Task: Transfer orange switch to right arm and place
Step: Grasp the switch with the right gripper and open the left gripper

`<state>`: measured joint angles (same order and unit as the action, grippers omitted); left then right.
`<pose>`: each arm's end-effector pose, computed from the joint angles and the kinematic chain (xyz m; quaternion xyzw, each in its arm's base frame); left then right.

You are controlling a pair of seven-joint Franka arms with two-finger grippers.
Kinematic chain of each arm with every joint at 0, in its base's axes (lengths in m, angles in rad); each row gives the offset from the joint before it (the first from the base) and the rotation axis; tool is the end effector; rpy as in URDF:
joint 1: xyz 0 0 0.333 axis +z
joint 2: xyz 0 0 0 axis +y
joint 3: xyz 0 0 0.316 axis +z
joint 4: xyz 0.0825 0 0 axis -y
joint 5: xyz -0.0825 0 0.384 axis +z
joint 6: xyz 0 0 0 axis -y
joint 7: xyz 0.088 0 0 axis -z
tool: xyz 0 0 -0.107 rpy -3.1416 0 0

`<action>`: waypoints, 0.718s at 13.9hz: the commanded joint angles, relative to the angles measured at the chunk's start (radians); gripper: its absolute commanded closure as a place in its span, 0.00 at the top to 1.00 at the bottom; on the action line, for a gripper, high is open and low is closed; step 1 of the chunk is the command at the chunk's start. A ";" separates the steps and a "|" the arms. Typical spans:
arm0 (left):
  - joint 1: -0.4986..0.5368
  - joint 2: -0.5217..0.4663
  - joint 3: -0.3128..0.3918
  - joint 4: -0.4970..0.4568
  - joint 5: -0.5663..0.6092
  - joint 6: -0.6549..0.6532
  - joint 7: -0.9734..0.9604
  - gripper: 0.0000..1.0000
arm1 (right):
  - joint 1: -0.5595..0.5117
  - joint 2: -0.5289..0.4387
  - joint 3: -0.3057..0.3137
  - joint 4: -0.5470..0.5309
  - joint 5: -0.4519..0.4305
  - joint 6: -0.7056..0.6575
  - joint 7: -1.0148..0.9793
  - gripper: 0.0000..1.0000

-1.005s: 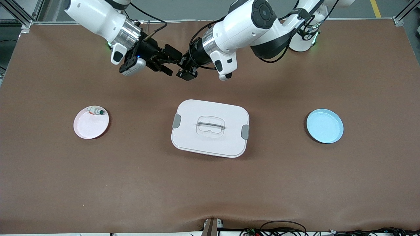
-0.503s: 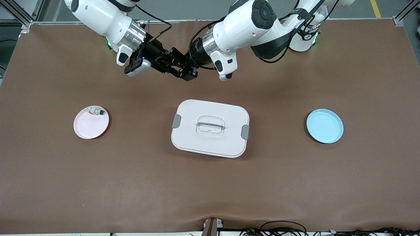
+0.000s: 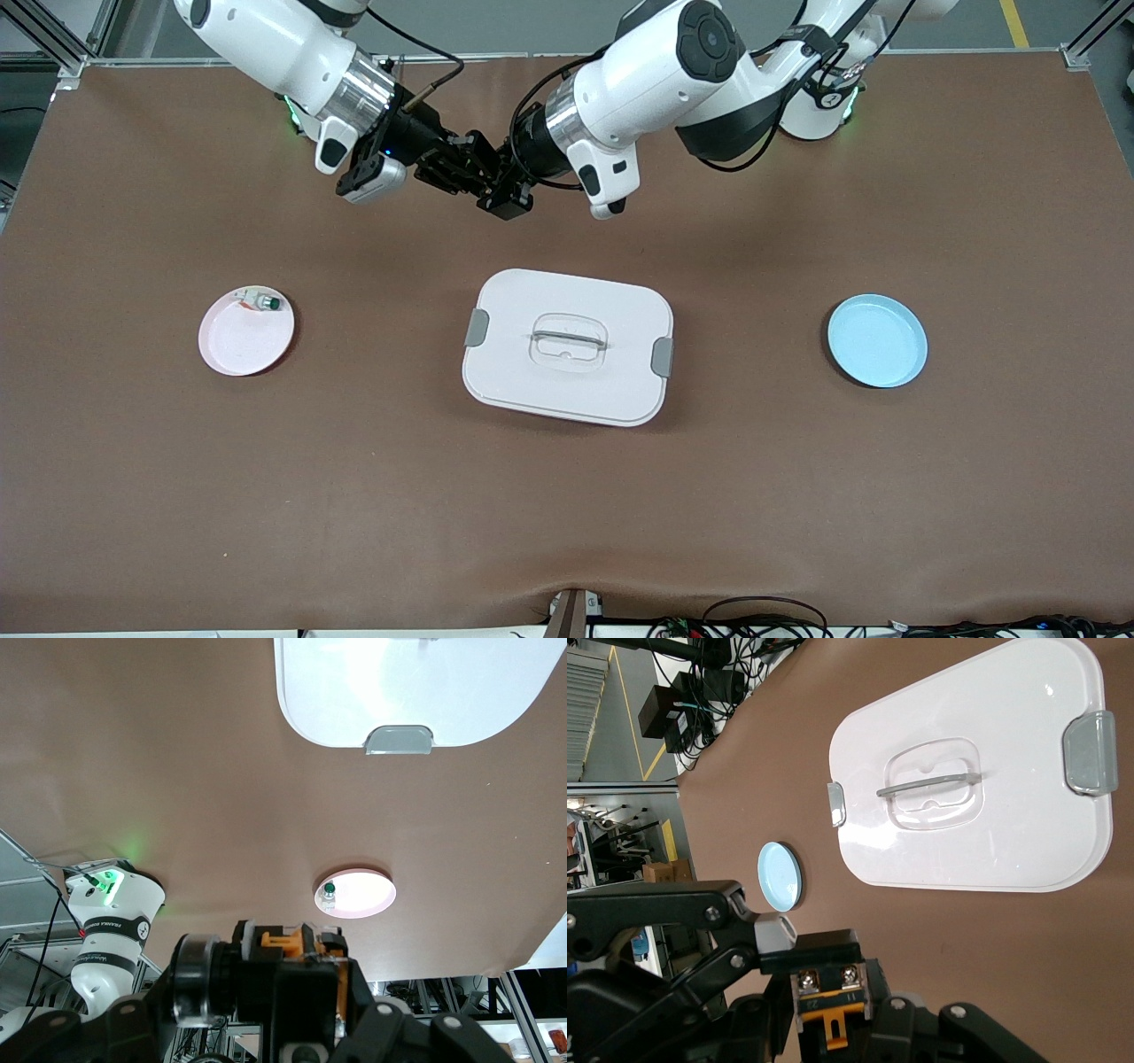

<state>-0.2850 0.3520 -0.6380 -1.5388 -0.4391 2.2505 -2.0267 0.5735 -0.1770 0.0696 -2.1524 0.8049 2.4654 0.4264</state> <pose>0.4537 -0.5153 0.5352 0.7198 0.5990 -0.2686 0.2256 0.4309 0.3237 0.5296 -0.9147 0.1380 -0.0372 0.3780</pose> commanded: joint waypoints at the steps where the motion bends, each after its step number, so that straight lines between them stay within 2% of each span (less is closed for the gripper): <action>1: 0.001 -0.004 -0.002 0.005 0.025 0.012 -0.038 0.54 | 0.011 0.027 -0.004 0.023 0.016 0.004 0.046 0.00; 4: 0.004 0.002 -0.002 0.005 0.025 0.012 -0.037 0.77 | 0.011 0.030 -0.004 0.025 0.016 0.004 0.038 0.00; 6: 0.004 0.008 -0.002 0.005 0.026 0.012 -0.033 1.00 | 0.011 0.034 -0.004 0.025 0.014 0.004 0.034 0.00; 10: 0.003 0.015 0.000 0.008 0.031 0.012 -0.032 1.00 | 0.006 0.033 -0.005 0.025 0.005 0.000 -0.015 0.00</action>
<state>-0.2823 0.3593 -0.6334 -1.5400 -0.4377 2.2513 -2.0273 0.5737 -0.1494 0.0695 -2.1446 0.8042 2.4654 0.4349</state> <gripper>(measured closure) 0.009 0.656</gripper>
